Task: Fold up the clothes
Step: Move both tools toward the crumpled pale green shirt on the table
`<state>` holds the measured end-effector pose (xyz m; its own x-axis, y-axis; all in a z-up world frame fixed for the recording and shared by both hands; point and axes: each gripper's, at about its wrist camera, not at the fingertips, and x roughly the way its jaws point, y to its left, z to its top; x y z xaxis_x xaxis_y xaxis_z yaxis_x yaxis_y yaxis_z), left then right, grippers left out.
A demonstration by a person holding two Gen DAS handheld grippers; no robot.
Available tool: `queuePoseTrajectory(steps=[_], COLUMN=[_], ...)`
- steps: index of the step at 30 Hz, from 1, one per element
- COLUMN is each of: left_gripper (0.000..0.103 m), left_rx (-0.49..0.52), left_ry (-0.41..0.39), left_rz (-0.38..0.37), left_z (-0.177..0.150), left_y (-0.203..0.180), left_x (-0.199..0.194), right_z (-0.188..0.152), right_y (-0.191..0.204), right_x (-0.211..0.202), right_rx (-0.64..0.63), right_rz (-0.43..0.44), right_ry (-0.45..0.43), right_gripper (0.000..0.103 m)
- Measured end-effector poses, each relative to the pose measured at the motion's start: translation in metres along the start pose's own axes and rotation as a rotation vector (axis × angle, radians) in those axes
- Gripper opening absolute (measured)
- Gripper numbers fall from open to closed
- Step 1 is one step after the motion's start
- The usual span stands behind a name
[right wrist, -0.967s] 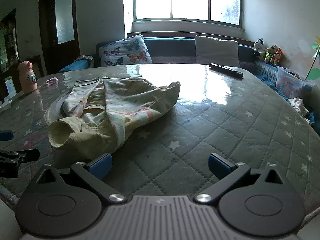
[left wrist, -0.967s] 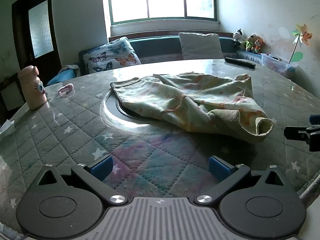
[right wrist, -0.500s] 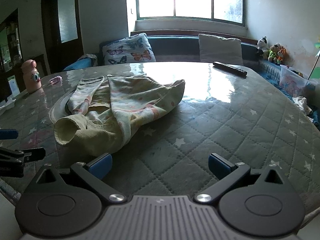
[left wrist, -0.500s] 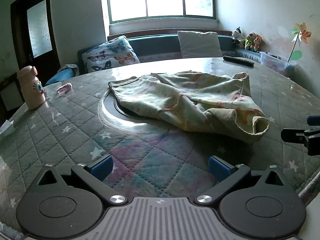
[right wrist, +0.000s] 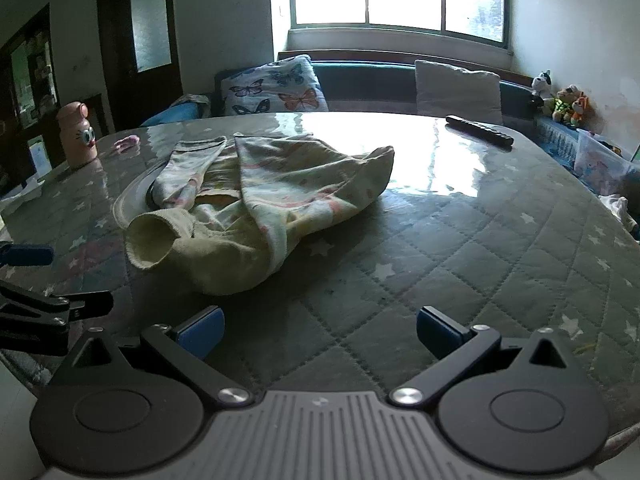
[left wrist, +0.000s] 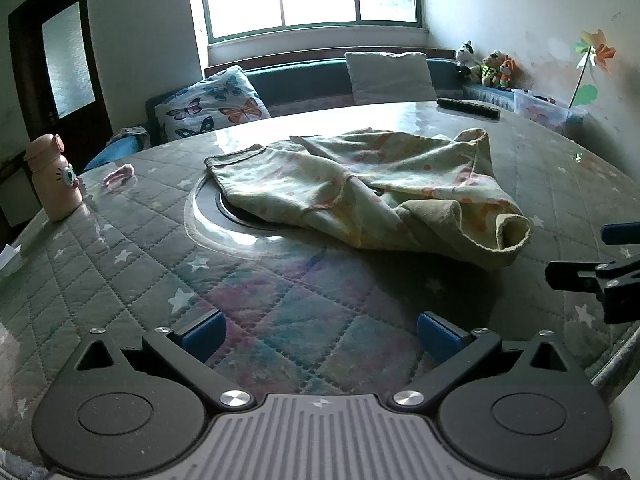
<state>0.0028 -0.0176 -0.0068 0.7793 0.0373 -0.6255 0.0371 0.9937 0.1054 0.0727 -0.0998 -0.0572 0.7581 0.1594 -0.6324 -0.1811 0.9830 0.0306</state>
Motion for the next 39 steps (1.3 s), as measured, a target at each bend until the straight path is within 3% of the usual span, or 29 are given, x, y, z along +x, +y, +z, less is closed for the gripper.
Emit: queuePoseTrajectory(steps=[39], left_gripper=[0.103], left_rx=[0.027], left_ry=[0.018], left_rz=[-0.014], left_z=[0.013], left_y=[-0.006], left_x=[0.01], right_z=[0.006], right_y=[-0.004], right_x=[0.01], right_rx=[-0.012], right_rz=[0.035], right_ry=[0.011], right_gripper=[0.103])
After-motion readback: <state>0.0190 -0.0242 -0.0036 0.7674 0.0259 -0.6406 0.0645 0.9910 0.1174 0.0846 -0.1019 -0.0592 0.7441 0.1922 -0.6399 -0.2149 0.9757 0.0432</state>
